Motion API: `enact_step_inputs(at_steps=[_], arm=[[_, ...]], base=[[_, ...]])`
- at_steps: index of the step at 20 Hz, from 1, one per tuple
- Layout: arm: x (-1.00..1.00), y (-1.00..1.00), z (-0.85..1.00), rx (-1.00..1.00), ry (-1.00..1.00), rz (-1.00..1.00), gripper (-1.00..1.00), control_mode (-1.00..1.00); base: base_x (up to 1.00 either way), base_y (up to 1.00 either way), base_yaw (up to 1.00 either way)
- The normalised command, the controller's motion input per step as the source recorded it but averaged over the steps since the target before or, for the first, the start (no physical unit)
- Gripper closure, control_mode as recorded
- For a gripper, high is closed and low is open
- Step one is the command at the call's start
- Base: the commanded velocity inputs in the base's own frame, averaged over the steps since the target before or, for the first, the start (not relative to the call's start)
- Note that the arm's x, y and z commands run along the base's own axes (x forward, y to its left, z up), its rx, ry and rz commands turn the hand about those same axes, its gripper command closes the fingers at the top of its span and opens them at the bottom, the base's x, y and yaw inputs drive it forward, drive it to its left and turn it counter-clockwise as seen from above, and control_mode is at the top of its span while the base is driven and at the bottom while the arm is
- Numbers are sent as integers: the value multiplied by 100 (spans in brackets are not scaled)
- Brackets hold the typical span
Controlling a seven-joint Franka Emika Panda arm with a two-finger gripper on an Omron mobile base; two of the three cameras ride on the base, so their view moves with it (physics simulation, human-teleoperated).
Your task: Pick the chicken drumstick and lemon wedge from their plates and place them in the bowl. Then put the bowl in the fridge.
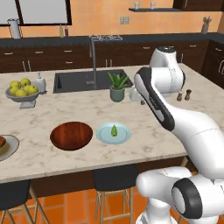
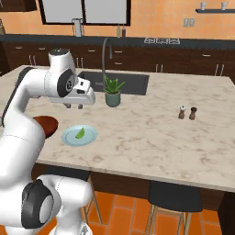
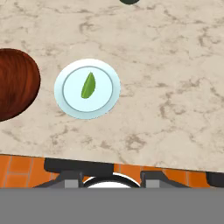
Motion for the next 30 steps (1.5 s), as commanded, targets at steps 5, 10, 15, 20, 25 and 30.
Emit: enact_step_inputs(at_steps=[5,10,15,20,25,30], arm=[[-59,9,-5,0,-2,1,-100,-100],[-31,38,-65,0,7,-1,-100,-100],[72,19,-80,1,9,0,-100,-100],[98,27,-82,0,8,0,-100,-100],[89,26,-67,1,6,0,-100,-100],[58,20,-50,2,6,0,-100,-100]], base=[[0,0,0],[0,0,0],[0,0,0],[0,0,0],[0,0,0],[0,0,0]])
